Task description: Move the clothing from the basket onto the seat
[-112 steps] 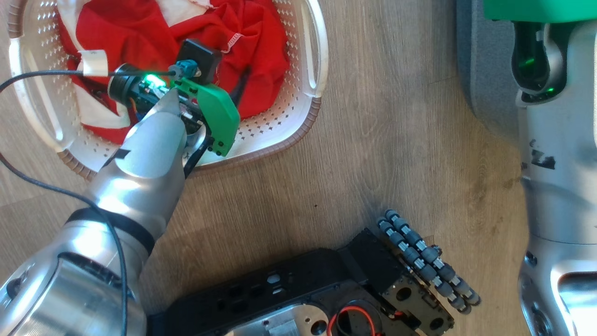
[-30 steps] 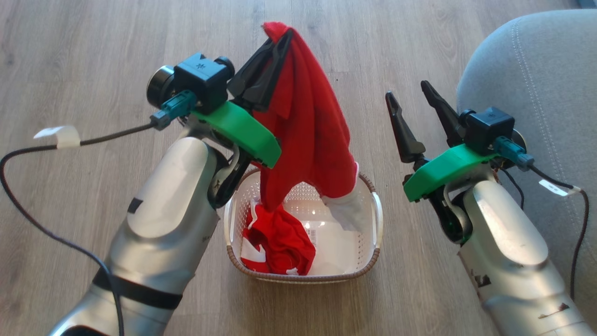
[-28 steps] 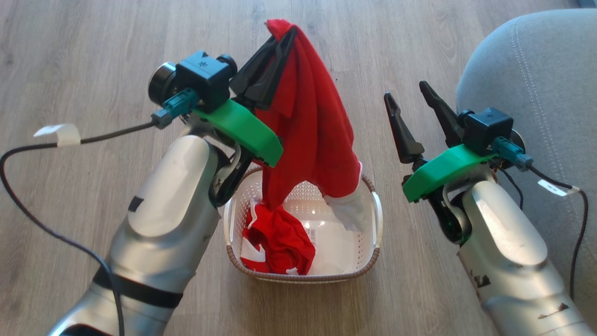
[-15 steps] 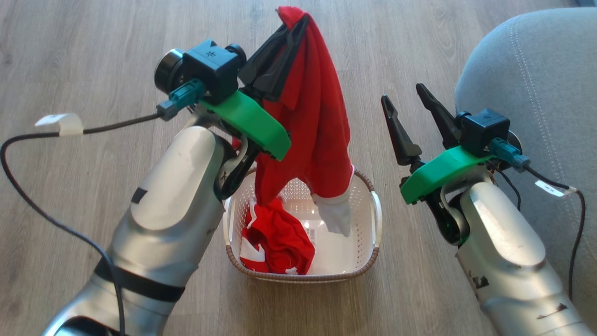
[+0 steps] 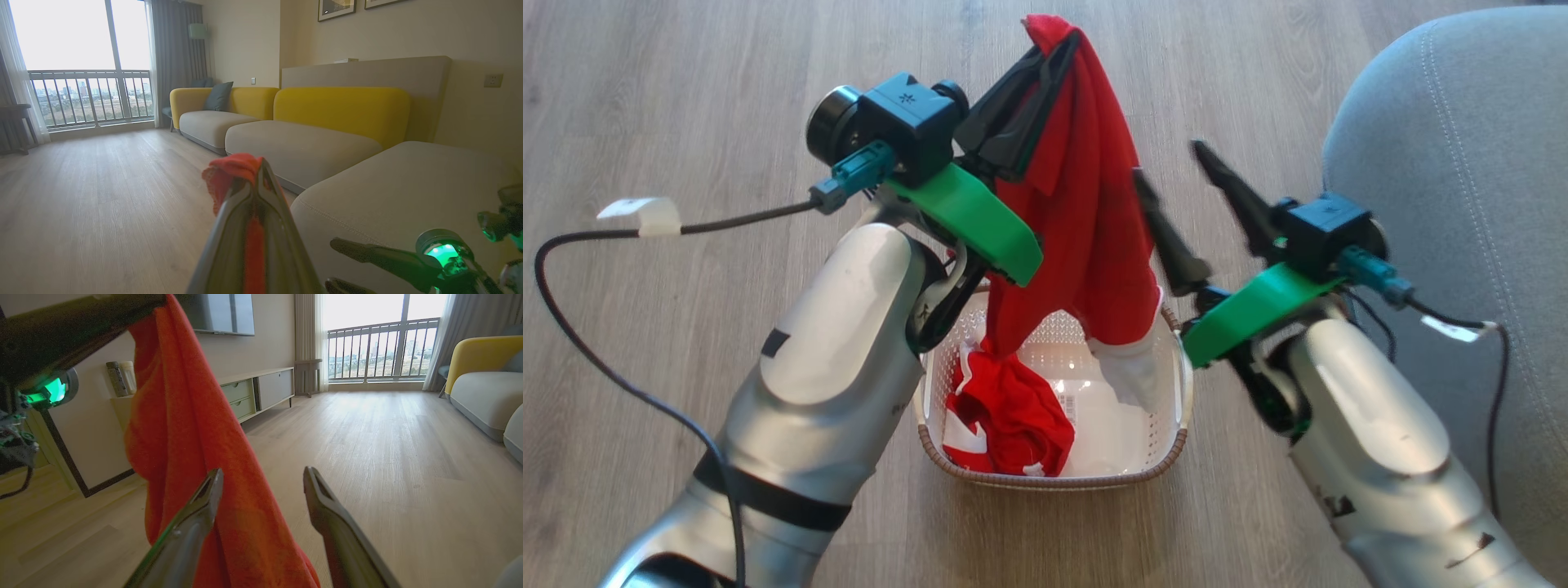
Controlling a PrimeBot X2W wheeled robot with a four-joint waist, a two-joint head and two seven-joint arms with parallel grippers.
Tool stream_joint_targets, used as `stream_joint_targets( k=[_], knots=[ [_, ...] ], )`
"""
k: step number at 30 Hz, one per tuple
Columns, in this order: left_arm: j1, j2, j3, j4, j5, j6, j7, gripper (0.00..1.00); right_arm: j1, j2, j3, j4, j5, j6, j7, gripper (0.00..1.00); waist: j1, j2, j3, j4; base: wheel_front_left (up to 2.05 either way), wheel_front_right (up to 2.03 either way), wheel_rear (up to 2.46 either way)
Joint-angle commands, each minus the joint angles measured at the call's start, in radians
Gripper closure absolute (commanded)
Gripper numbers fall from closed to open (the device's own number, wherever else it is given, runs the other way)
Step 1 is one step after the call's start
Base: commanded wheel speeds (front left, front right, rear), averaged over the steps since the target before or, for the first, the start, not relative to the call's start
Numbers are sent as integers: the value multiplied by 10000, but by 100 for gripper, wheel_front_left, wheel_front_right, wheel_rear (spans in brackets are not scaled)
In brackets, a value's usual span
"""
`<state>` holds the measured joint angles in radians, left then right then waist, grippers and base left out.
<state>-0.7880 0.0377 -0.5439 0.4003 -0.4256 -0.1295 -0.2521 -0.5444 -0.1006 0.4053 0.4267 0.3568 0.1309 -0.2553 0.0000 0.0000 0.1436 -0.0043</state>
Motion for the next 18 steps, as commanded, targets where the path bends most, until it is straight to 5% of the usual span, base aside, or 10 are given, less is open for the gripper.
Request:
stream_joint_targets(
  k=[1, 8, 18],
  knots=[
    [-638, 127, 294, -426, -82, -8, -97, 100, -447, 139, 430, -671, 161, -2, -65, 0, 0, 0, 15, -1, 0, 0, 0],
    [-634, 126, 125, -393, -101, 12, -97, 100, -846, 0, 1470, -934, 321, -2, -65, 0, 0, 0, 40, 18, 0, 0, 0],
    [-642, 126, -102, -404, -254, 58, -97, 100, -1712, 444, 2266, 2182, 100, -2, -65, 0, 0, 0, -4, 96, 0, 0, 0]
  ],
)
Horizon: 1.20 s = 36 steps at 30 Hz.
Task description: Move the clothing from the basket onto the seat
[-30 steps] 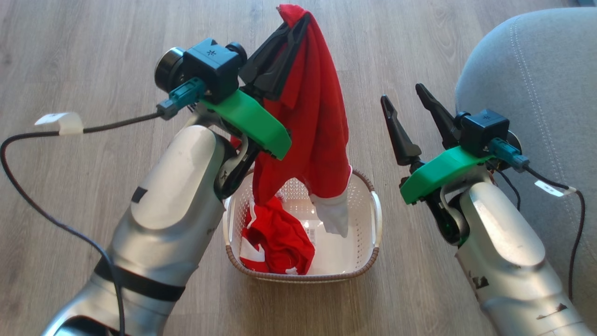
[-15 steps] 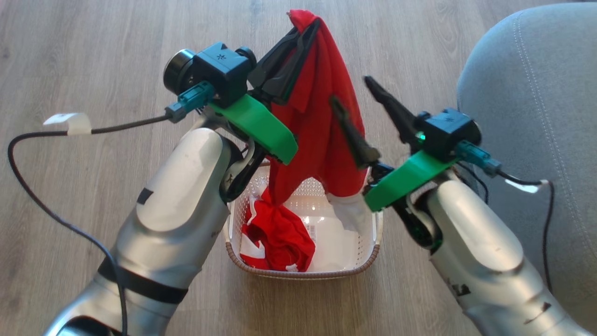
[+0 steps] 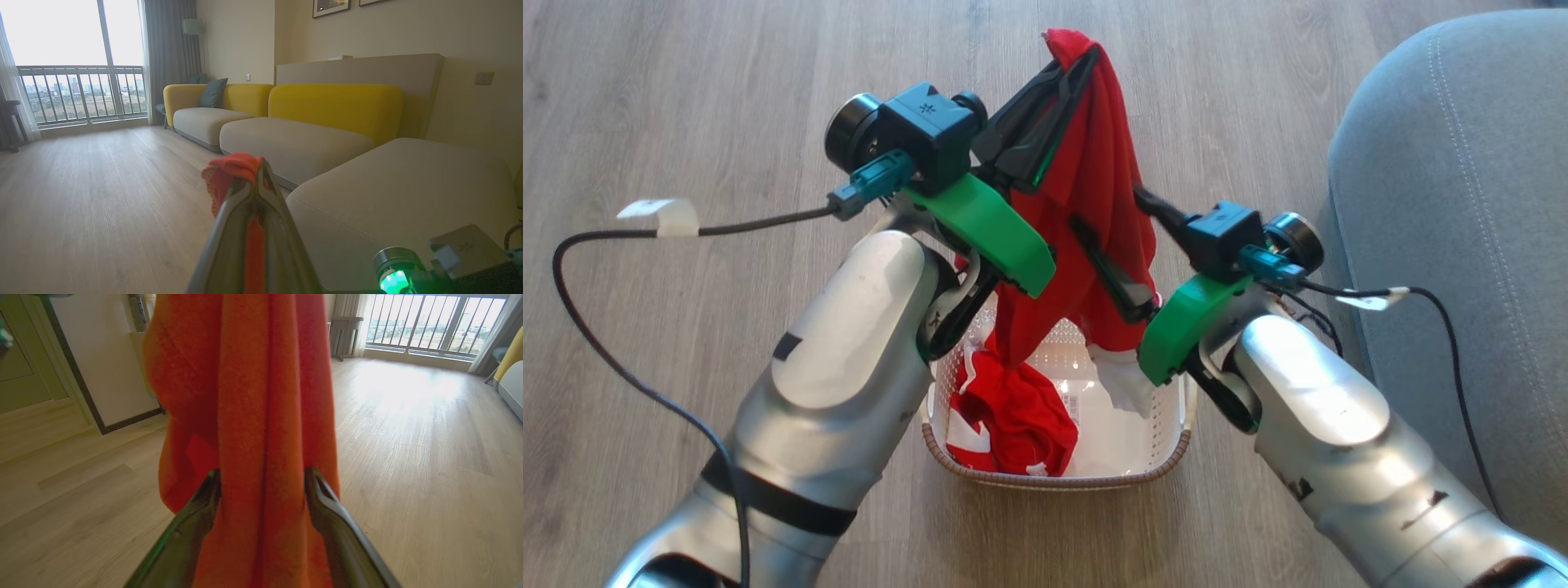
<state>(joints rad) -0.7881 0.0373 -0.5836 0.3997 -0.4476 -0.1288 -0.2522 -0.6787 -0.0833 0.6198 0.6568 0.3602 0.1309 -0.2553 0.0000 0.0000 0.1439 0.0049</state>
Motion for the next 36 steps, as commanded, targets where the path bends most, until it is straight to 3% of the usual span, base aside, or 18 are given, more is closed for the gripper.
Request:
stream_joint_targets(
  k=[1, 5, 6, 8, 18, 19, 20, 21, 36],
  knots=[
    [-629, 130, 290, -394, -45, 53, -95, 100, -468, 293, 189, 89, 141, -2, -65, 0, 0, 0, -10, 9, 0, 0, 0],
    [-591, 130, 266, -389, -86, 63, -95, 100, -701, 321, 395, 583, 462, -2, -65, 0, 0, 0, -22, 34, 0, 0, 0],
    [-572, 130, 249, -388, -96, 67, -95, 100, -750, 324, 475, 643, 589, -2, -65, 24, 0, 0, -37, 43, 0, 0, 0],
    [-529, 130, 225, -383, -115, 76, -95, 100, -810, 326, 503, 683, 827, -2, -65, 100, 0, 0, -76, 44, 0, 0, 0],
    [-182, 130, 346, -498, -29, 117, -95, 100, -604, 329, 114, 341, 768, -2, -65, 100, 0, 0, -237, -167, 0, 0, 0],
    [-144, 130, 370, -535, -49, 114, -95, 89, -559, 329, 37, 276, 740, -2, -65, 100, 0, 0, -231, -186, 0, 0, 0],
    [-106, 130, 379, -565, -52, 109, -95, 9, -522, 329, -39, 198, 696, -2, -65, 100, 0, 0, -222, -203, 0, 0, 0],
    [-64, 130, 350, -523, -37, 100, -95, 0, -476, 330, -139, 119, 659, -2, -65, 100, 0, 0, -219, -218, 0, 0, 0],
    [325, 147, 52, -92, 169, -7, -95, 0, -13, 330, -2258, -1229, -89, -2, -65, 100, 0, 0, 93, -946, 0, 0, 0]
  ],
)
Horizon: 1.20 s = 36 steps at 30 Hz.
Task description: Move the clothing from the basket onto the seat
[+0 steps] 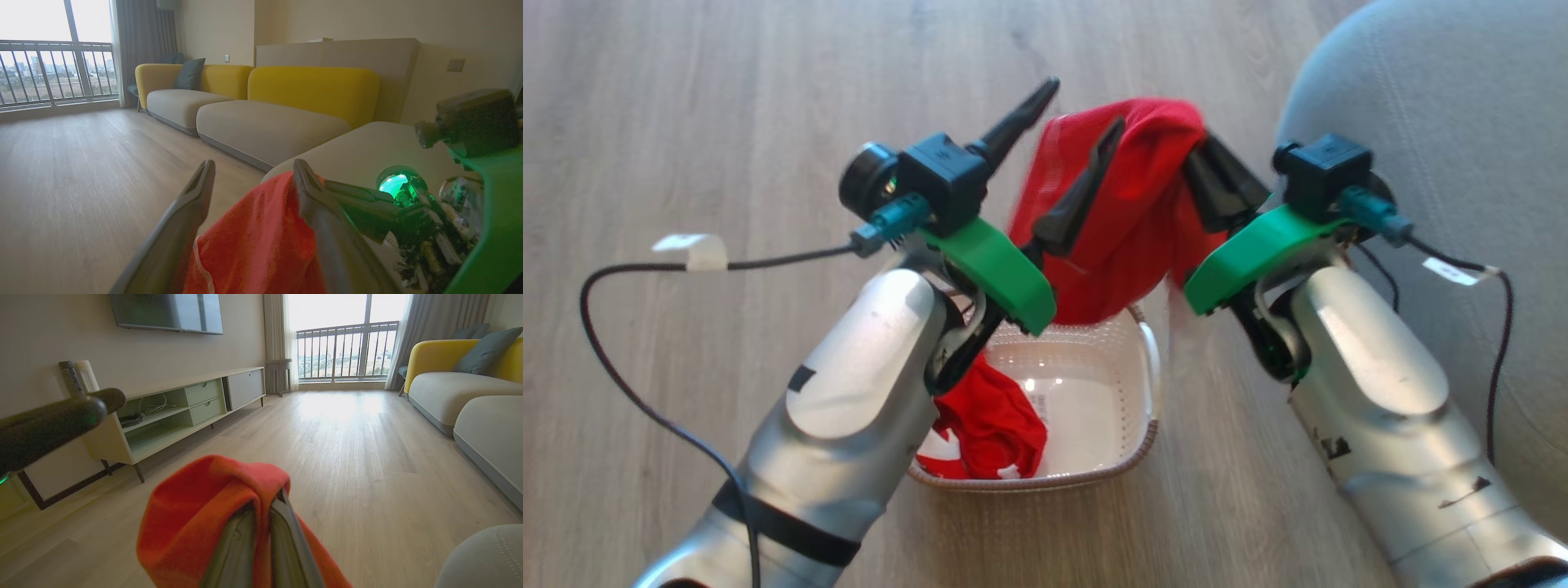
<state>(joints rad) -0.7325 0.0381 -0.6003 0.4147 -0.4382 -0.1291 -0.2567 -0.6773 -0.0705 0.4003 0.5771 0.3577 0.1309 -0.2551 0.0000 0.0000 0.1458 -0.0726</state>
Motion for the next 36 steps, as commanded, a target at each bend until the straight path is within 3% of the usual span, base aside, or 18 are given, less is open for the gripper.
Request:
stream_joint_targets(
  k=[1, 19, 29, 36],
  knots=[
    [-199, 151, 176, -213, 79, -6, -51, 0, -19, 202, -200, -519, -108, -2, -67, 100, 0, 0, 98, -280, 0, 0, 0],
    [302, 747, -839, -97, -435, -14, -51, 0, 630, 202, -1272, -1712, -249, -2, -67, 100, 0, 0, 149, -2757, 0, 0, 0],
    [991, 1090, -594, -582, -225, -15, -51, 0, 1284, 181, -1463, -2599, -240, -2, -67, 100, 0, 0, 178, -4352, 0, 0, 0],
    [1038, 1153, -692, -873, -62, -15, -51, 0, 1725, 103, -1986, -3333, -411, -2, -67, 100, 0, 0, 608, -4649, 0, 0, 0]
  ],
)
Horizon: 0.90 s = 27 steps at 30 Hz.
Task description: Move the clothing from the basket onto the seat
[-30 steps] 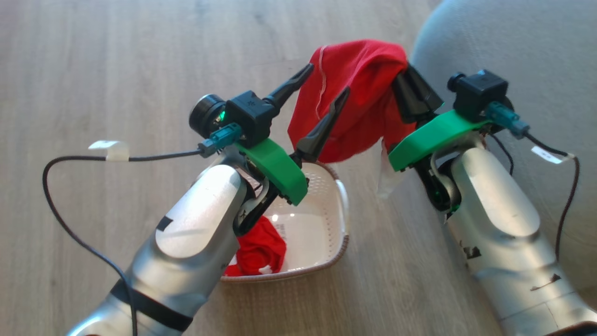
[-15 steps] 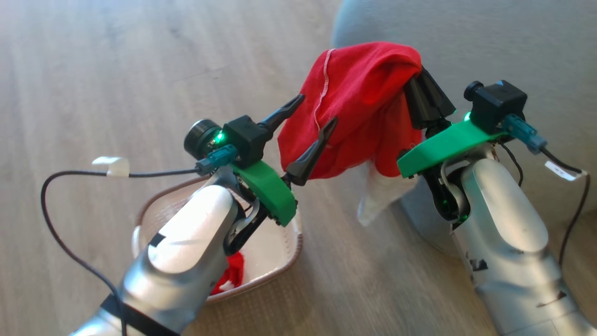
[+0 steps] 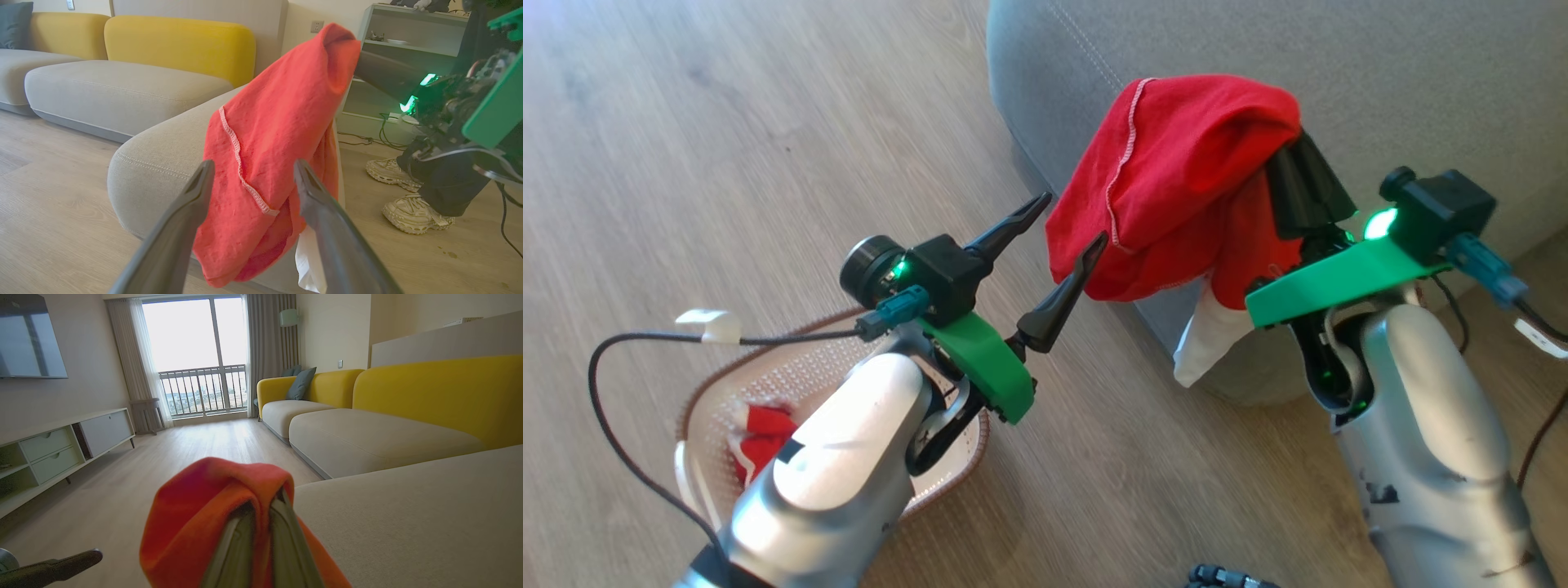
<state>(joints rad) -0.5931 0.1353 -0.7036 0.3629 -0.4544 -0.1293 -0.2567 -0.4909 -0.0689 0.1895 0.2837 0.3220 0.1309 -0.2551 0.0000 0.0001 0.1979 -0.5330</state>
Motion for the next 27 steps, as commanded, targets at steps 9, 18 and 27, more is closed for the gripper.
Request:
stream_joint_targets(
  k=[9, 18, 27],
  knots=[
    [-681, 454, -200, -835, 249, -13, -51, 0, -687, -424, -756, -867, -686, -2, -67, 100, 0, -1, 1198, -155, 0, 0, 0],
    [-1246, 989, -646, -1226, 425, -13, -51, 0, -3052, -1865, -1459, -45, -1565, -2, -67, 100, 0, -1, 2817, 31, 0, 0, 0],
    [-1942, 1311, -1182, -1531, 503, -13, -51, 0, -5102, -3002, -2496, 1342, -2481, -2, -67, 100, 0, -1, 4116, 608, 0, 0, 0]
  ],
)
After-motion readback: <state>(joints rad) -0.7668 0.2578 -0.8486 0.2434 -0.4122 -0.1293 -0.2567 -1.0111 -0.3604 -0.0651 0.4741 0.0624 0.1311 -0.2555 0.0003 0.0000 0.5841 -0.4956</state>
